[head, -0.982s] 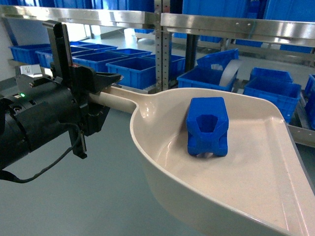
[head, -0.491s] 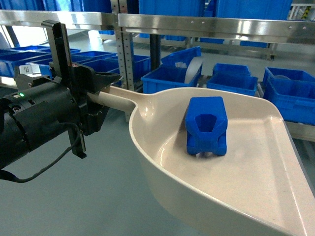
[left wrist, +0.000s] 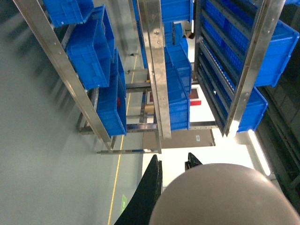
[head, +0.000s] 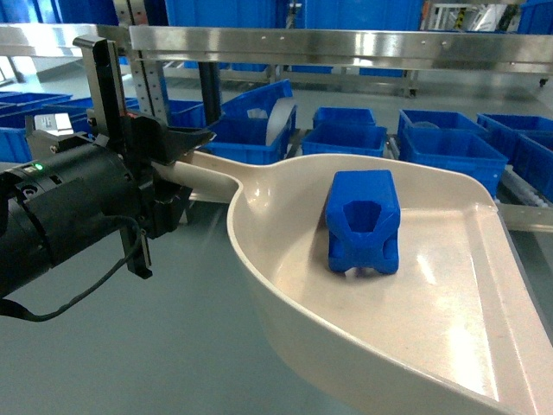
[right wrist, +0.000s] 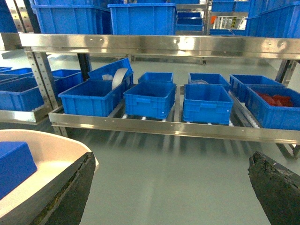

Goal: Place part in tray to right shelf

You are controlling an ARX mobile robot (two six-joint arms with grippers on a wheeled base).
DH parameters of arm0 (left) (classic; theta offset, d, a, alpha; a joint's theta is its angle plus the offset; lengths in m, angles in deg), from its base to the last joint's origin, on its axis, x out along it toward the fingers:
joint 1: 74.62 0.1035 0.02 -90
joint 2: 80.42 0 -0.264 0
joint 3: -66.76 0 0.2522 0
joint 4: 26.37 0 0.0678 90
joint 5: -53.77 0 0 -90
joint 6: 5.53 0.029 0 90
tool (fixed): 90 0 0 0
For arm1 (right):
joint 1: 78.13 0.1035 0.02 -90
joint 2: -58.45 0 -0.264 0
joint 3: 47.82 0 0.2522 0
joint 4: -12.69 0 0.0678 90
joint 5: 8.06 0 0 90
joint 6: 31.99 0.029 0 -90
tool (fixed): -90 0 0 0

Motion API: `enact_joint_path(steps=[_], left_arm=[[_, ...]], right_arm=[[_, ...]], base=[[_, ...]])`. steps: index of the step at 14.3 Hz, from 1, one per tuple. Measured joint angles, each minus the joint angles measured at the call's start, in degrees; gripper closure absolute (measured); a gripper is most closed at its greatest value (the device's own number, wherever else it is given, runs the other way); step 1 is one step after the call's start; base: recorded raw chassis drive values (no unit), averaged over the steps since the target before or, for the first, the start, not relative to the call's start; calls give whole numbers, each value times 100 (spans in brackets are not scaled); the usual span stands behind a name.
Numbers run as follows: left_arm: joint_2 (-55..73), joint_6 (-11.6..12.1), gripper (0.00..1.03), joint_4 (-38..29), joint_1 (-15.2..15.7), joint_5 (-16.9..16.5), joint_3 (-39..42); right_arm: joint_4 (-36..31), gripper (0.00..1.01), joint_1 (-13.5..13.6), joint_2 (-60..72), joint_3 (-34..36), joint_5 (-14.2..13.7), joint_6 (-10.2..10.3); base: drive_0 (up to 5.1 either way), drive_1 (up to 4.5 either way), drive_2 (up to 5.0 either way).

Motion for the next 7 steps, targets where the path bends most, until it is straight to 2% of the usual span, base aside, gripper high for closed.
enact_joint_path(steps=[7], left_arm=[[0,0,91,0,0,-2,0]], right_arm=[[0,3,-2,-2,0,0,0]], base=[[-152,-152,-152]])
